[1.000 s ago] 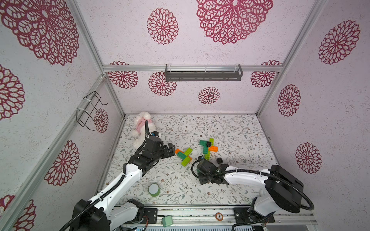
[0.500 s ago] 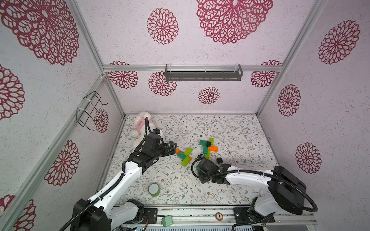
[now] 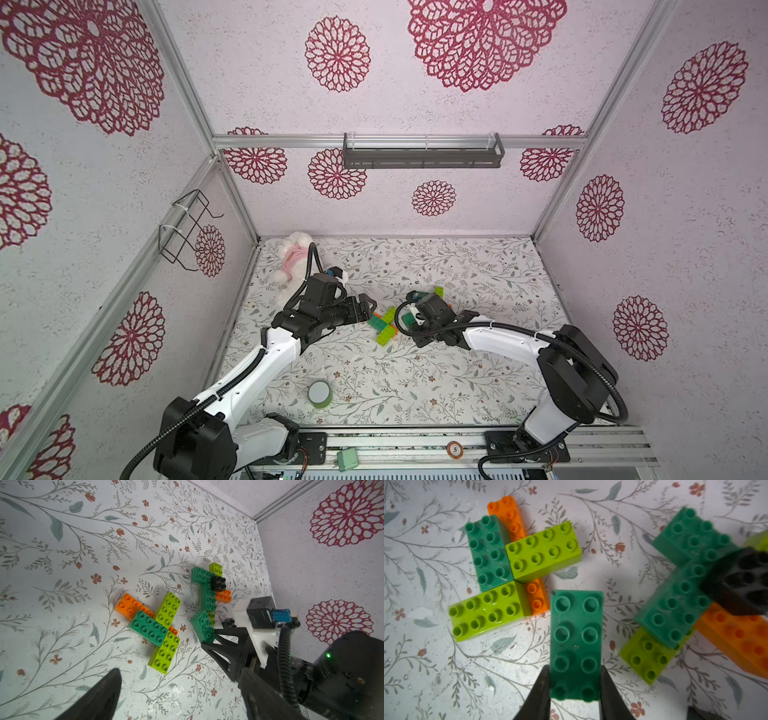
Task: Assemble a small pinwheel with lego
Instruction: Pick up the lego brick from the center of the board, then assemble the lego brick with the lego brick.
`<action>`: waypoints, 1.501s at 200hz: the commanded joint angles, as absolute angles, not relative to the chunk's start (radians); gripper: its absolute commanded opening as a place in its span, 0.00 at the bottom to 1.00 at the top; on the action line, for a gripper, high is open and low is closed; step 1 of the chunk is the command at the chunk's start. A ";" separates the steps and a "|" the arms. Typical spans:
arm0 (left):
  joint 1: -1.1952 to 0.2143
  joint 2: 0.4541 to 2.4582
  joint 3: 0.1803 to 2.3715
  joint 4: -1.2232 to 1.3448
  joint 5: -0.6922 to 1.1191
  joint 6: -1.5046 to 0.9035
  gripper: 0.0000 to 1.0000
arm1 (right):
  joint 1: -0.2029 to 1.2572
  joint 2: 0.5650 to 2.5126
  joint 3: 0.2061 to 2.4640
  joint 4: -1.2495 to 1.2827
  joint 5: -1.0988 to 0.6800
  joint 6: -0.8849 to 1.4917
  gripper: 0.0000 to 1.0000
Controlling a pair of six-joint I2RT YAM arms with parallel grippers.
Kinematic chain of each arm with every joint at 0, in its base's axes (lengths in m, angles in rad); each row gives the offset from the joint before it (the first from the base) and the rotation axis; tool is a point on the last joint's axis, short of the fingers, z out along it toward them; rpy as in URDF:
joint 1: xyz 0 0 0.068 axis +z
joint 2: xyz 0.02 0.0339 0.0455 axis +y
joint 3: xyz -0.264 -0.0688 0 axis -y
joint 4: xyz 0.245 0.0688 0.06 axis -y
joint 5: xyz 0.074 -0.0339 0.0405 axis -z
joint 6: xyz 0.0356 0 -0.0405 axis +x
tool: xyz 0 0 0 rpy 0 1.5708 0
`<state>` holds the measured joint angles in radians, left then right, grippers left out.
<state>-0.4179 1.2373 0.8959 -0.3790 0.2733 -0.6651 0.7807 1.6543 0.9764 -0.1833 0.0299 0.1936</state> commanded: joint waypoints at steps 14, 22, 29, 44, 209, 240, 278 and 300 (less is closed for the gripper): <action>-0.411 1.273 0.907 -0.349 0.330 -0.687 0.78 | 0.787 1.686 1.015 -0.176 -0.039 0.163 0.11; -0.411 1.280 0.909 -0.345 0.335 -0.686 0.77 | 0.788 1.697 1.024 -0.180 -0.043 0.160 0.11; -0.411 1.286 0.909 -0.342 0.338 -0.687 0.76 | 0.792 1.706 1.032 -0.186 -0.042 0.159 0.11; -0.412 1.303 0.914 -0.339 0.344 -0.688 0.73 | 0.797 1.721 1.044 -0.189 -0.043 0.158 0.11; -0.449 1.477 0.911 -0.216 0.497 -0.753 0.30 | 0.819 1.826 1.166 -0.304 0.000 0.124 0.09; -0.469 1.541 0.852 -0.011 0.540 -0.891 0.20 | 0.821 1.837 1.194 -0.333 -0.008 0.104 0.10; -0.485 1.601 0.841 0.070 0.517 -0.942 0.17 | 0.821 1.857 1.235 -0.377 -0.019 0.070 0.10; -0.486 1.610 0.826 0.114 0.511 -0.965 0.17 | 0.822 1.877 1.277 -0.427 -0.020 0.040 0.10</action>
<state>-0.4801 1.5982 0.8459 0.0025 0.5087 -0.9062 0.8143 1.8591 1.2259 -0.3531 -0.0216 0.0952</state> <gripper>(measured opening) 0.170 0.325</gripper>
